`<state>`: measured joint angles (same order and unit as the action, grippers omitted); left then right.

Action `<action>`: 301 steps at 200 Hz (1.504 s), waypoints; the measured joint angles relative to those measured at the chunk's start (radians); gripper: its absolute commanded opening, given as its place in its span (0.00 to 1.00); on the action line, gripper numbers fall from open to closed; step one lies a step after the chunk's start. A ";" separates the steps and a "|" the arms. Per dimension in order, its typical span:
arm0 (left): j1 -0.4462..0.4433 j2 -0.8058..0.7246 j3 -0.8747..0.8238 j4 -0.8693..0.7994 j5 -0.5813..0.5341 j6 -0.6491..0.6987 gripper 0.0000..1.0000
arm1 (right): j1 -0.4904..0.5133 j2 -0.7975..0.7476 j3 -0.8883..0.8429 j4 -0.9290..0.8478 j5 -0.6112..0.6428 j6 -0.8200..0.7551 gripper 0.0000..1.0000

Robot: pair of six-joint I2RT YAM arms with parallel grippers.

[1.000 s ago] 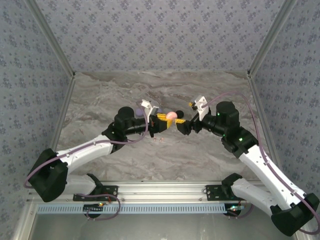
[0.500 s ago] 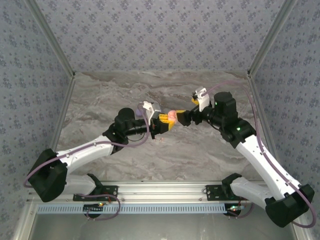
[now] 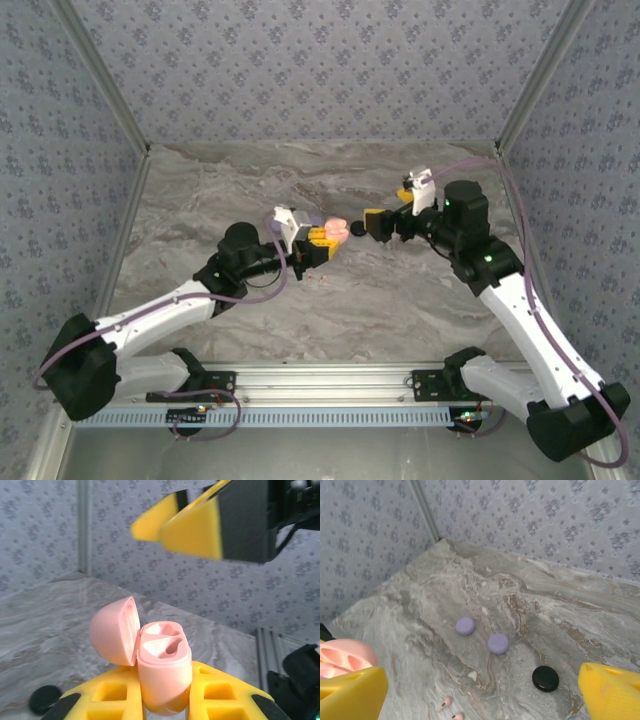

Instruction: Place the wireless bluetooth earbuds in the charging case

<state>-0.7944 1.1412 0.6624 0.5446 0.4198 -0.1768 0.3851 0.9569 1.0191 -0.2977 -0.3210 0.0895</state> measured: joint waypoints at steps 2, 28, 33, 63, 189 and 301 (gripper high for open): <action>0.000 -0.005 -0.003 -0.002 -0.007 0.003 0.00 | -0.001 -0.003 0.000 0.000 0.002 0.003 1.00; 0.000 -0.113 -0.061 -0.061 -0.126 0.055 0.00 | -0.003 0.002 -0.003 -0.029 0.002 0.071 0.94; 0.000 -0.137 -0.072 -0.076 -0.151 0.065 0.00 | 0.000 0.014 -0.005 -0.037 0.001 0.084 0.92; 0.000 -0.273 -0.124 -0.146 -0.278 0.115 0.00 | 0.062 0.137 -0.050 -0.086 0.023 0.180 0.80; 0.003 -0.418 -0.180 -0.236 -0.385 0.150 0.00 | 0.385 0.705 0.030 -0.148 0.240 0.398 0.57; 0.007 -0.390 -0.180 -0.235 -0.388 0.150 0.00 | 0.427 0.905 0.169 -0.142 0.293 0.419 0.48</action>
<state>-0.7872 0.7513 0.4828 0.3092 0.0319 -0.0265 0.8124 1.8618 1.1885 -0.4397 -0.0280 0.5087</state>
